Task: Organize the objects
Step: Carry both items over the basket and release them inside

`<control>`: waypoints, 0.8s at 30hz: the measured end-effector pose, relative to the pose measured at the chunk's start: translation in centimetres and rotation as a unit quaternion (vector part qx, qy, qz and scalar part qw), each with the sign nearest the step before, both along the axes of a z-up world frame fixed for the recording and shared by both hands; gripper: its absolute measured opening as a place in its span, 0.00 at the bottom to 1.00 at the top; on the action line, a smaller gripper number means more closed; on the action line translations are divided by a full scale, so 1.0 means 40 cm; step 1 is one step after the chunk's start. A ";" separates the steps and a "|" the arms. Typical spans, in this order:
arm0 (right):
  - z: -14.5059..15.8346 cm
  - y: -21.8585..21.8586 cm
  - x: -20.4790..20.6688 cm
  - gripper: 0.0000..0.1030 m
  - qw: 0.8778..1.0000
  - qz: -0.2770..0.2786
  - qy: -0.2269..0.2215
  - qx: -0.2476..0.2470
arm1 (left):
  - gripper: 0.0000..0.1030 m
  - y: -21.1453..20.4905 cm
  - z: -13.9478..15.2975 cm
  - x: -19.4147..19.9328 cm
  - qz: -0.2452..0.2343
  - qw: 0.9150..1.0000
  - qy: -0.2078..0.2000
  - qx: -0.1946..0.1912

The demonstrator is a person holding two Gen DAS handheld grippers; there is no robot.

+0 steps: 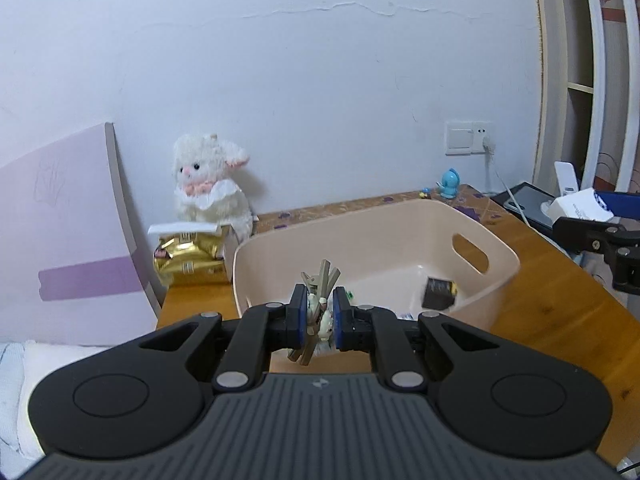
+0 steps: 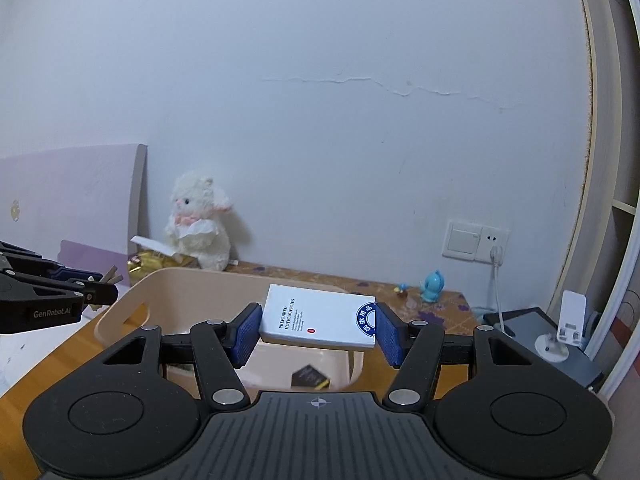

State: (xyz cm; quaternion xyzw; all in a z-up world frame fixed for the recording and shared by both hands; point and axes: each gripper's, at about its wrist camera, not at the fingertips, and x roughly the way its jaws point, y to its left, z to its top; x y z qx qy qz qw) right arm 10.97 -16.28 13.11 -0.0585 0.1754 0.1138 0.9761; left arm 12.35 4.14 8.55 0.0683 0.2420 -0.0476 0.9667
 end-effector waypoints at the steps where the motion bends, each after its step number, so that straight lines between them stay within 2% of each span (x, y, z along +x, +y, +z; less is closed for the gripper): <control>1: -0.002 0.003 0.017 0.56 1.000 -0.001 0.001 0.001 | 0.14 -0.002 0.002 0.017 0.002 1.000 0.000 0.002; 8: -0.034 0.033 0.153 0.56 1.000 -0.008 0.023 0.001 | 0.14 -0.018 -0.020 0.158 0.011 1.000 0.028 0.002; 14: -0.091 0.056 0.268 0.56 0.998 -0.012 0.064 -0.014 | 0.14 -0.041 -0.086 0.285 0.028 0.997 0.071 0.022; 19: -0.154 0.086 0.334 0.56 0.993 -0.006 0.110 -0.041 | 0.14 -0.050 -0.153 0.369 0.029 0.991 0.121 0.042; 24: -0.211 0.114 0.375 0.56 0.983 0.007 0.166 -0.074 | 0.14 -0.059 -0.204 0.412 0.016 0.983 0.171 0.060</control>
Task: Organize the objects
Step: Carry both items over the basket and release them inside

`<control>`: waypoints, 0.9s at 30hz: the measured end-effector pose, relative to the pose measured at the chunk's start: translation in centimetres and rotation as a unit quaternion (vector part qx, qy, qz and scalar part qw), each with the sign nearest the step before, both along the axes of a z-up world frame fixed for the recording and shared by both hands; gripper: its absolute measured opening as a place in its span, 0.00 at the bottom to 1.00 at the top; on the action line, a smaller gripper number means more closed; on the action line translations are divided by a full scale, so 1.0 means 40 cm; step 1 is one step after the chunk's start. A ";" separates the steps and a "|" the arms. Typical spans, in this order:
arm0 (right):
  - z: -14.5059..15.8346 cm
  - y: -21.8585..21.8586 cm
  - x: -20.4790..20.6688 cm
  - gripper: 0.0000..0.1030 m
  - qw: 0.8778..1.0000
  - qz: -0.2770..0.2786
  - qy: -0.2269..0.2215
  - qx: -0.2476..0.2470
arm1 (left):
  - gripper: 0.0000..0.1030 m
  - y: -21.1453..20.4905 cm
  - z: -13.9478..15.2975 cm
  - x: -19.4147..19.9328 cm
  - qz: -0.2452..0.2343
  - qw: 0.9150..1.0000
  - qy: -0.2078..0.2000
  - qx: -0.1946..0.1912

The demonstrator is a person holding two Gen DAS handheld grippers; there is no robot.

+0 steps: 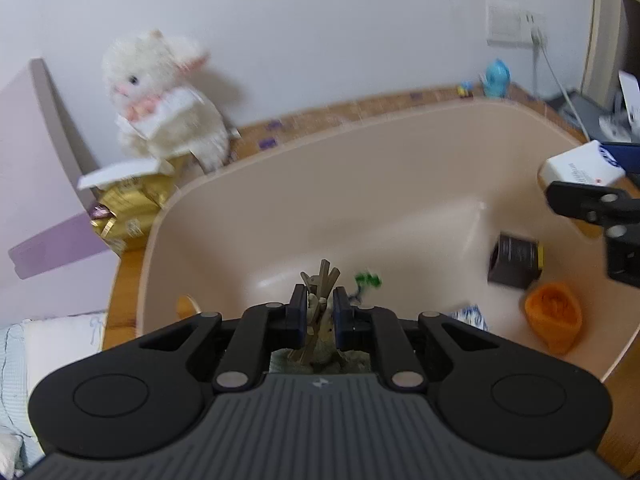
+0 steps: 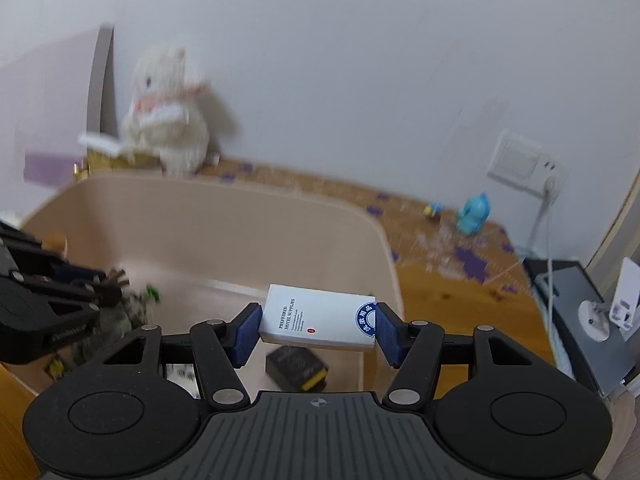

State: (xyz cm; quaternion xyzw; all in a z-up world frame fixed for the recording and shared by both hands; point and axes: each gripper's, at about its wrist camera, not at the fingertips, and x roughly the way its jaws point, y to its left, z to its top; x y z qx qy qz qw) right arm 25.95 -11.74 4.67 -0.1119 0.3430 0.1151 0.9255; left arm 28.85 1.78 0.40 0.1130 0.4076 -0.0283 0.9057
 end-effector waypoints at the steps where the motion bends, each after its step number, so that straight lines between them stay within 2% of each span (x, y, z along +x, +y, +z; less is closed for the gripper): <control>1: -0.007 0.002 0.005 0.56 1.000 0.001 0.006 -0.001 | 0.13 -0.001 -0.007 0.003 -0.002 1.000 0.009 0.001; 4: -0.017 0.016 0.005 0.57 1.000 0.007 0.016 -0.011 | 0.14 -0.003 -0.017 0.008 -0.012 1.000 0.025 -0.001; 5: -0.019 0.018 0.004 0.64 1.000 0.008 0.017 -0.010 | 0.14 -0.003 -0.016 0.008 -0.013 1.000 0.026 -0.001; 7: -0.017 0.018 0.000 0.65 1.000 0.006 0.013 -0.008 | 0.15 -0.005 -0.017 0.009 -0.014 0.999 0.030 0.000; 8: -0.016 0.017 -0.002 0.70 1.000 0.004 0.011 -0.007 | 0.18 -0.004 -0.015 0.009 -0.016 0.999 0.030 -0.002; 9: -0.014 0.016 -0.005 0.73 1.000 0.003 0.010 -0.006 | 0.25 -0.005 -0.014 0.009 -0.016 0.999 0.031 -0.003; 11: -0.007 0.014 -0.008 0.80 1.000 0.001 0.006 -0.003 | 0.67 -0.003 -0.005 0.005 -0.013 1.000 0.024 -0.007; 13: 0.003 0.013 -0.011 0.83 1.000 0.003 0.006 0.001 | 0.88 -0.001 0.013 -0.004 -0.012 1.000 0.008 -0.016; 19: 0.027 0.016 -0.034 0.90 1.000 0.004 -0.006 -0.003 | 0.90 0.000 0.031 -0.013 -0.006 1.000 -0.001 -0.014; 27: 0.061 -0.005 -0.075 0.90 0.999 -0.008 -0.030 0.020 | 0.90 0.013 0.043 -0.033 0.008 1.000 -0.011 -0.016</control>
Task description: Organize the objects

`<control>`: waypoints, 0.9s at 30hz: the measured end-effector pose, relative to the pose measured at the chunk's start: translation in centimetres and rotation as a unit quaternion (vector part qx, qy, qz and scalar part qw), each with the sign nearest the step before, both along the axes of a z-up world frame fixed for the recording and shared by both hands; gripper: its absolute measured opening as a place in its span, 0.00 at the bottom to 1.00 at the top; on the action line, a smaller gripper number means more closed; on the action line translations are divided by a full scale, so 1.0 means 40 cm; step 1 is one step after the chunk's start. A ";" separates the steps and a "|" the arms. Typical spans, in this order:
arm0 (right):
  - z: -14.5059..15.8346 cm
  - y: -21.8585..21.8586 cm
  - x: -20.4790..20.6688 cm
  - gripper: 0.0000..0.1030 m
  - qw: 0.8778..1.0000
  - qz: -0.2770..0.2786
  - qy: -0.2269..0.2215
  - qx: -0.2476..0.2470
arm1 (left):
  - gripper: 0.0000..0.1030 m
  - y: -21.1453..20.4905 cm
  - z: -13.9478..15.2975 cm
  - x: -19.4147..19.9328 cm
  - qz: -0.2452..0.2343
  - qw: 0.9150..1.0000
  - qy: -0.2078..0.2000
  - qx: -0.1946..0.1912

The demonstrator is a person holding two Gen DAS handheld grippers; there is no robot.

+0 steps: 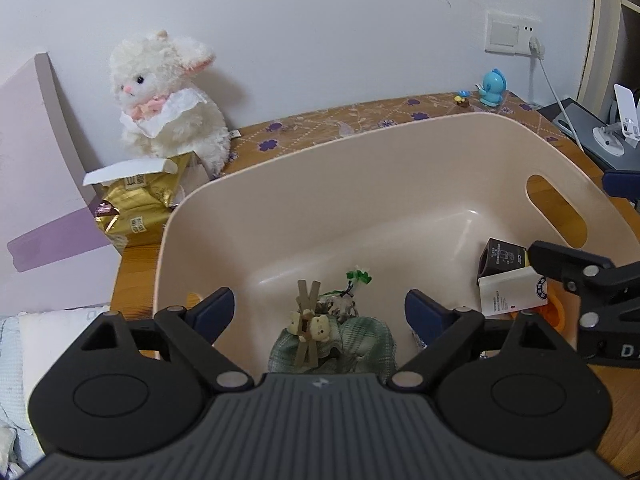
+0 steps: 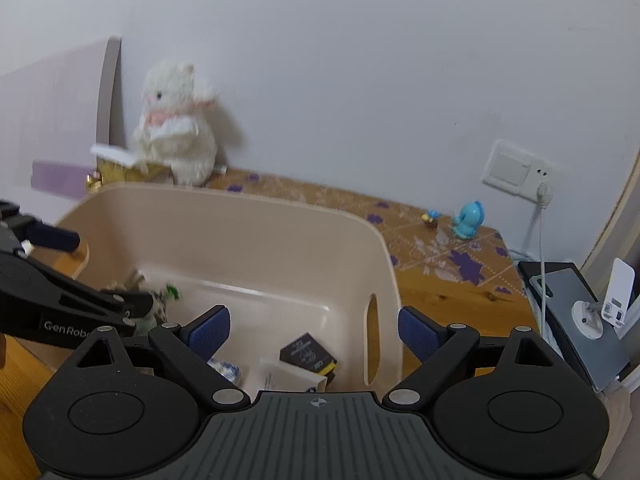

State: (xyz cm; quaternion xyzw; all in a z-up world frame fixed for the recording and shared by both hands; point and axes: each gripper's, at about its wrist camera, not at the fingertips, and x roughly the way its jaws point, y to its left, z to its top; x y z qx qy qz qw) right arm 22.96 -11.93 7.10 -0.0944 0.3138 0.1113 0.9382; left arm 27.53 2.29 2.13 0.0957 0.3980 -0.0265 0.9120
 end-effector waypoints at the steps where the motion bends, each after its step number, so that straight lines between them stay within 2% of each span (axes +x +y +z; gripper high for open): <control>1: 0.008 -0.003 -0.008 0.90 1.000 -0.001 -0.005 0.006 | 0.90 0.001 0.005 -0.006 0.000 1.000 -0.005 -0.002; 6: 0.054 -0.021 -0.063 0.90 0.999 -0.008 -0.036 0.025 | 0.90 0.007 0.047 -0.046 0.005 0.999 -0.033 -0.017; 9: 0.078 -0.035 -0.100 0.90 0.998 -0.010 -0.050 0.037 | 0.90 0.002 0.073 -0.079 0.003 0.999 -0.048 -0.012; 20: 0.135 -0.060 -0.251 0.93 0.995 -0.015 -0.080 0.055 | 0.90 0.021 0.141 -0.227 0.024 0.995 -0.093 -0.029; 27: 0.161 -0.064 -0.340 0.95 0.994 -0.009 -0.096 0.056 | 0.90 0.042 0.162 -0.320 0.044 0.993 -0.102 -0.042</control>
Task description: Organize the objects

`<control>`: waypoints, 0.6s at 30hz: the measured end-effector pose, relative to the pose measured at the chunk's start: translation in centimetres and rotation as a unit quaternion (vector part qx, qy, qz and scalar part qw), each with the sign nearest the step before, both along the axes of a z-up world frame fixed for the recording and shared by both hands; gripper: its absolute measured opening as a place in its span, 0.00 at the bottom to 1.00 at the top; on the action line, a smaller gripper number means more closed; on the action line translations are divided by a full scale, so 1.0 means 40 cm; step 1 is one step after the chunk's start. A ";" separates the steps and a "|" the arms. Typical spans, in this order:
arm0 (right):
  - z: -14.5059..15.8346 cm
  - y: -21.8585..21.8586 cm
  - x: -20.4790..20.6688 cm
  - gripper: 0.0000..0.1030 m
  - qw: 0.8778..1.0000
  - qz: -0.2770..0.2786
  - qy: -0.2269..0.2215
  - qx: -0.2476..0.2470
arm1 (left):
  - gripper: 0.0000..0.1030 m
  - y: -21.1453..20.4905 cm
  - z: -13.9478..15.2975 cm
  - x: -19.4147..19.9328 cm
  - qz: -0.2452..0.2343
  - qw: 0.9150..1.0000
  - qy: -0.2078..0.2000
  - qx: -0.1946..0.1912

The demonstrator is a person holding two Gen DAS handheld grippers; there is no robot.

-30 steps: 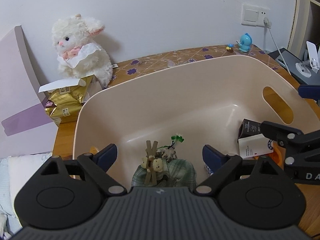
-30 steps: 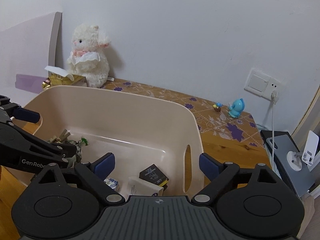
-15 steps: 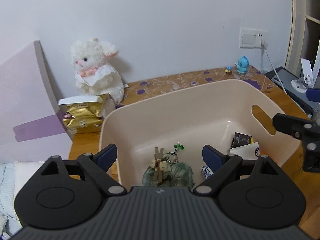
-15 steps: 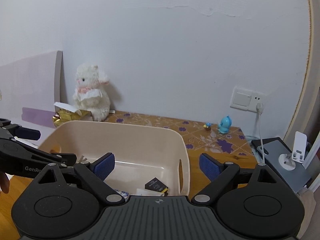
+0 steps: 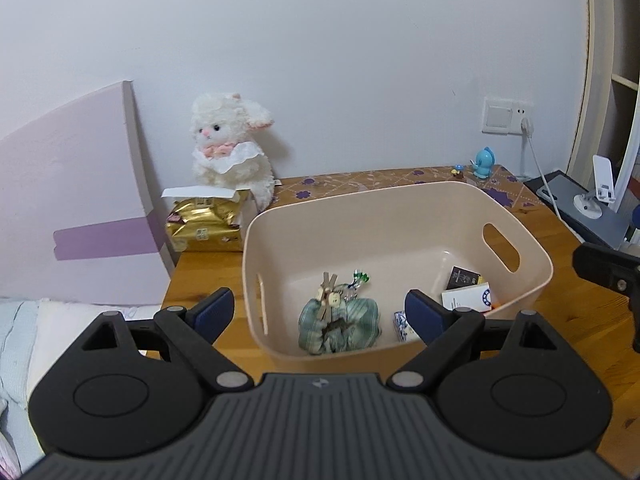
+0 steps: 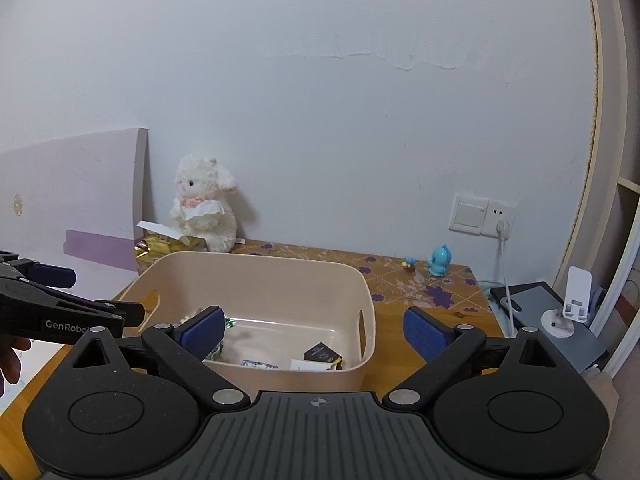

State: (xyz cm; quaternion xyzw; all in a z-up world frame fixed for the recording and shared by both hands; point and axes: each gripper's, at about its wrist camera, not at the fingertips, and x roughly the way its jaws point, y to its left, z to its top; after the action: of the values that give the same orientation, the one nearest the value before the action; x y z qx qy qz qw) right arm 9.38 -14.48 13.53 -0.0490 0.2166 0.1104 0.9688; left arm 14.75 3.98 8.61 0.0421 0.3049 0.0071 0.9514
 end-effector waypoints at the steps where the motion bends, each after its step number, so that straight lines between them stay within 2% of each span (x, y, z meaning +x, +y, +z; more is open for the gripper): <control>1: 0.003 -0.001 -0.010 0.96 1.000 0.001 -0.002 0.000 | 0.90 0.003 0.004 -0.014 0.001 1.000 -0.003 -0.003; 10: 0.008 -0.036 -0.118 1.00 1.000 0.007 -0.004 0.018 | 0.90 0.006 0.027 -0.139 0.002 0.999 -0.032 -0.009; 18: 0.004 -0.059 -0.220 1.00 1.000 0.006 -0.001 0.028 | 0.90 -0.010 0.022 -0.254 -0.004 0.999 -0.041 -0.009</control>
State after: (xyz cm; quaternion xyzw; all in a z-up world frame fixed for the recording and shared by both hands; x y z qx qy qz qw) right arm 0.58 -16.85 13.68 -0.0230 0.2117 0.1221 0.9694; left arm 4.60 3.58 9.47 0.0342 0.2657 0.0022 0.9635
